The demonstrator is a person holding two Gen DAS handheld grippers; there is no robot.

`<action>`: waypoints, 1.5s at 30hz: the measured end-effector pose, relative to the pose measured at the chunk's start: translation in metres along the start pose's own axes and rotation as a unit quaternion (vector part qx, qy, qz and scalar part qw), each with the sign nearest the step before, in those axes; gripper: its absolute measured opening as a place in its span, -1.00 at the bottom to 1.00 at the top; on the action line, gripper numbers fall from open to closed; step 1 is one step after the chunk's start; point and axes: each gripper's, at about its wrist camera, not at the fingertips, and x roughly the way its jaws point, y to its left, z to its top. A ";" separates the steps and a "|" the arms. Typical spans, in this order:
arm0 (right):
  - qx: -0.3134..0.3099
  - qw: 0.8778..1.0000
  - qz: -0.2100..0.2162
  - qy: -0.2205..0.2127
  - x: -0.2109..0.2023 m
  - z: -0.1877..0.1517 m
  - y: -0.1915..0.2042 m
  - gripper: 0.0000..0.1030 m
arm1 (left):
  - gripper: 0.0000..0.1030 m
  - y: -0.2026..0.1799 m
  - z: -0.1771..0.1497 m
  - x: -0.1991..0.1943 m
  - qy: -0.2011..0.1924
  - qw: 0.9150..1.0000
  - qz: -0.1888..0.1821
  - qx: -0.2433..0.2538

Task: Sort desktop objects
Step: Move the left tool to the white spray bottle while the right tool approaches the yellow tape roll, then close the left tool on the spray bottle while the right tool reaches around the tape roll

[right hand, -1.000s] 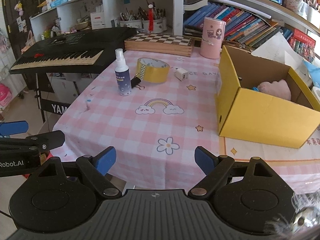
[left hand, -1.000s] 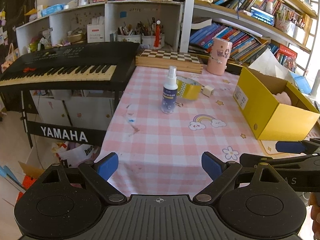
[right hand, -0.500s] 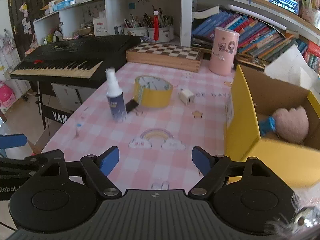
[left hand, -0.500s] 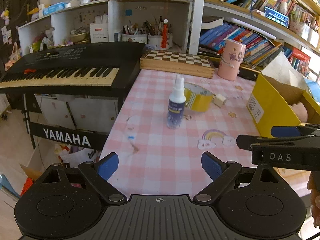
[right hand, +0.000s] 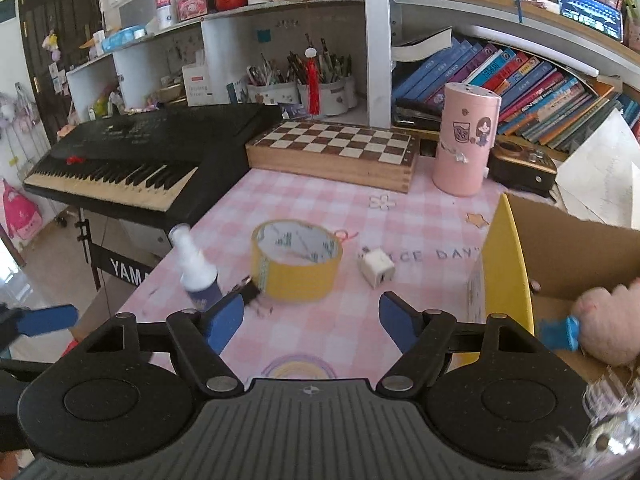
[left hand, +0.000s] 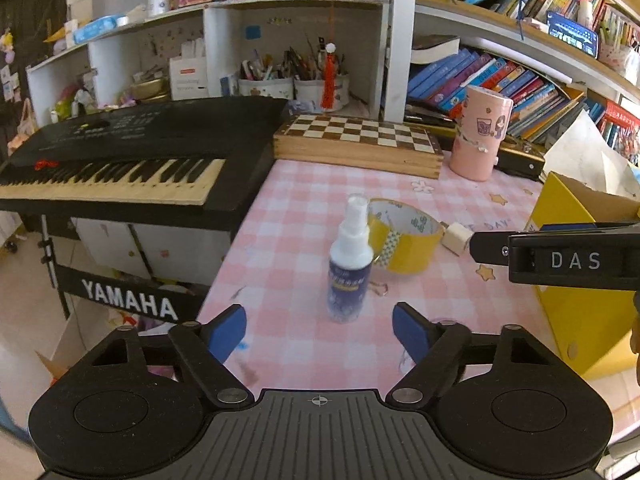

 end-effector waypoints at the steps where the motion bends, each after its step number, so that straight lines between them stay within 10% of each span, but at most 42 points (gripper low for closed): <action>1: -0.001 1.000 0.002 0.001 0.003 0.003 -0.002 0.44 | 0.32 -0.002 0.002 0.006 0.001 1.000 -0.004 0.001; 16: -0.013 0.999 0.014 0.029 0.035 0.018 -0.026 0.44 | -0.39 -0.024 0.012 0.091 0.031 0.999 0.004 0.043; 45: 0.101 0.983 0.038 0.149 0.168 0.043 -0.007 0.72 | -0.39 0.038 -0.002 -0.009 0.015 0.994 0.063 -0.088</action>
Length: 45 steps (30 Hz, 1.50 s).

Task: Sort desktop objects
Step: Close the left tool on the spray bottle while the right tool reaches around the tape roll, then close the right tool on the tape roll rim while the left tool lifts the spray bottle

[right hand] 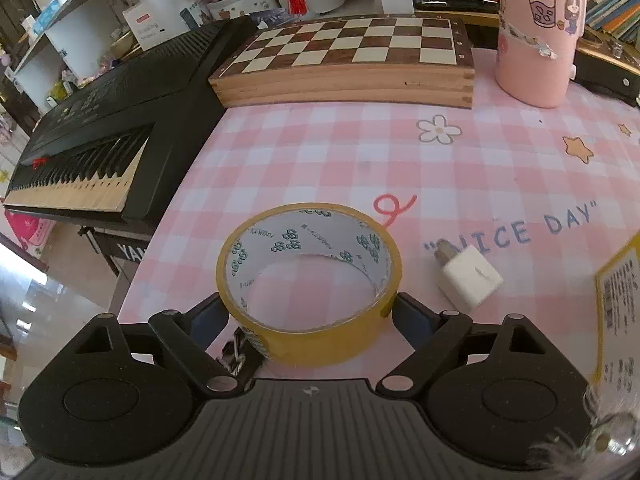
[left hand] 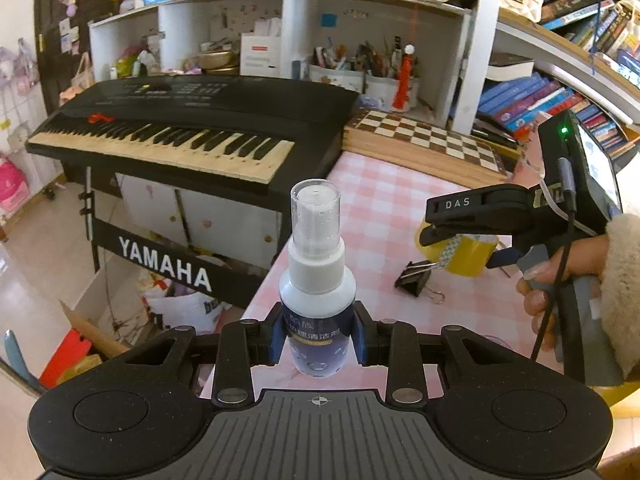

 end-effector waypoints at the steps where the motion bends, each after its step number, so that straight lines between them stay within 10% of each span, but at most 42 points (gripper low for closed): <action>1: 0.000 1.000 -0.002 -0.001 0.002 0.001 0.000 0.72 | -0.39 0.001 0.000 -0.001 0.000 1.000 0.001 -0.001; 18: -0.039 0.997 0.008 -0.064 -0.034 0.003 0.004 0.65 | -0.39 0.004 0.002 -0.020 -0.028 1.000 -0.013 0.005; 20: -0.044 0.996 0.026 -0.078 -0.047 0.001 0.005 -0.41 | -0.39 0.003 0.003 -0.023 -0.035 0.999 -0.017 0.006; 22: -0.054 0.995 0.027 -0.081 -0.057 0.001 0.008 -0.56 | -0.39 0.004 0.004 -0.025 -0.040 0.999 -0.021 0.008; 31: -0.066 0.996 -0.015 -0.050 -0.066 -0.033 -0.001 -0.49 | -0.39 0.010 -0.004 -0.037 -0.050 0.998 -0.035 0.000; 35: -0.054 0.998 -0.023 -0.032 -0.068 -0.050 -0.008 0.23 | -0.39 0.009 -0.005 -0.039 -0.051 0.998 -0.040 0.004; 45: -0.096 0.994 -0.023 -0.042 -0.066 -0.054 0.005 0.67 | -0.39 0.008 -0.008 -0.040 -0.043 0.998 -0.037 0.007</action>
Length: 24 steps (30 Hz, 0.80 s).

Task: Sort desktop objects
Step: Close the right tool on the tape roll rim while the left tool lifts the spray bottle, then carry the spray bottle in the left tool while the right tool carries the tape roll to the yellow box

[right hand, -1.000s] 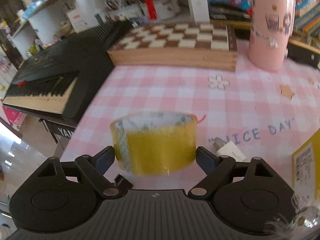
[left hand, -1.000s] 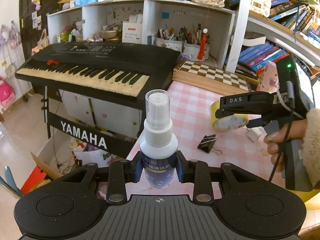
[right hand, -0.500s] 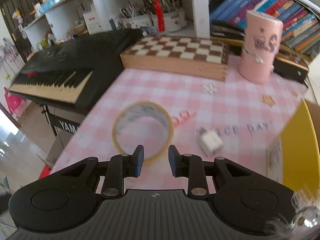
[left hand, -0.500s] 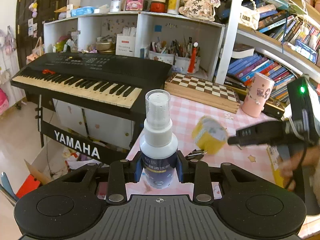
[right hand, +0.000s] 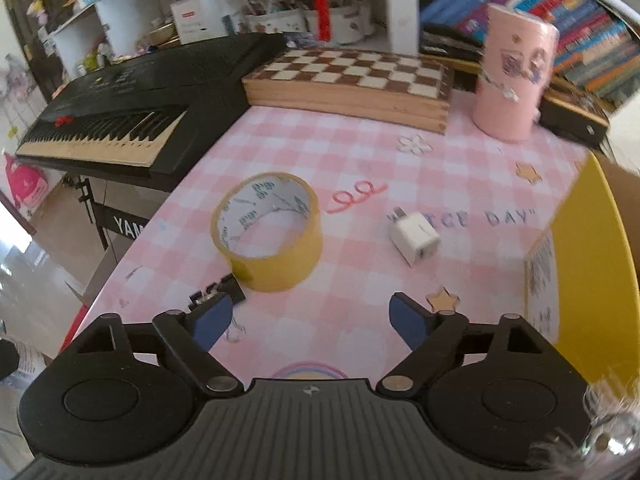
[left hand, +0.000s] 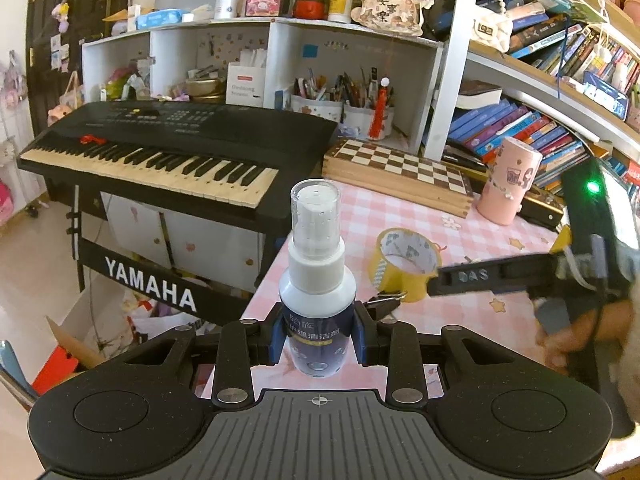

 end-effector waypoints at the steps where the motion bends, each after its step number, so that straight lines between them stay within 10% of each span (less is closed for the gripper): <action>1: -0.008 1.000 0.000 -0.001 0.003 0.004 0.004 0.71 | -0.39 0.000 0.000 -0.001 0.000 1.000 0.003 0.000; 16: -0.076 0.996 -0.017 0.036 0.092 0.045 0.036 0.84 | -0.39 0.010 -0.003 -0.006 0.007 0.998 0.052 -0.027; 24: -0.082 0.996 -0.015 0.039 0.103 0.047 0.032 0.60 | -0.39 0.014 -0.003 -0.007 0.005 0.998 0.059 -0.036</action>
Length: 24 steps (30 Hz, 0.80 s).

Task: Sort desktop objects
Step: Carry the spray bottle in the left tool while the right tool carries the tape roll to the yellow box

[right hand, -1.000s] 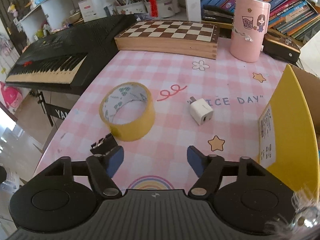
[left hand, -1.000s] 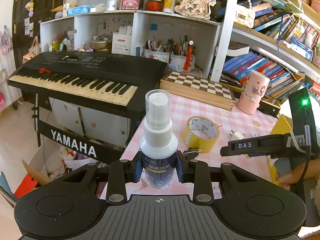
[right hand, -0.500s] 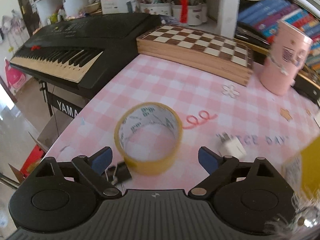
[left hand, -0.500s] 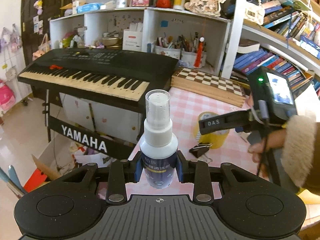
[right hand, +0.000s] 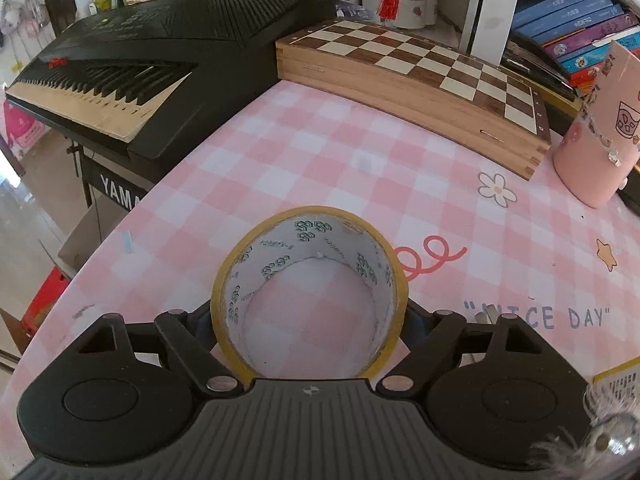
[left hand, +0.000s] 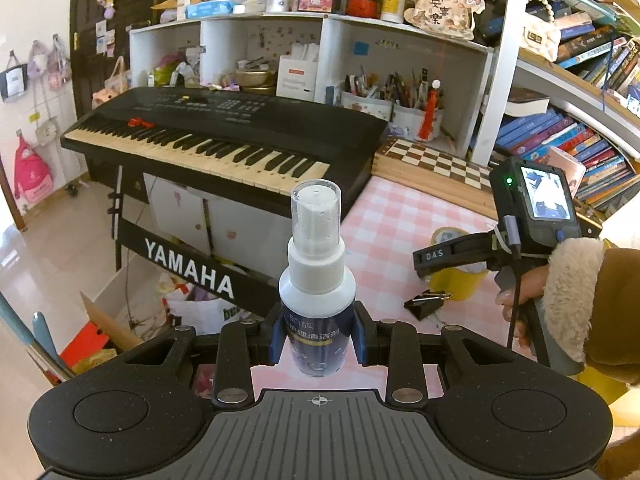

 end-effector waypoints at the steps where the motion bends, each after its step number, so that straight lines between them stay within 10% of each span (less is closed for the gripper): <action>1: -0.001 1.000 -0.003 -0.004 -0.002 0.000 -0.001 0.60 | -0.39 -0.001 0.000 0.000 -0.001 1.000 -0.002 0.002; 24: 0.074 0.990 0.024 -0.119 -0.168 -0.055 -0.015 0.60 | -0.39 -0.011 0.007 -0.026 -0.049 0.994 -0.090 0.045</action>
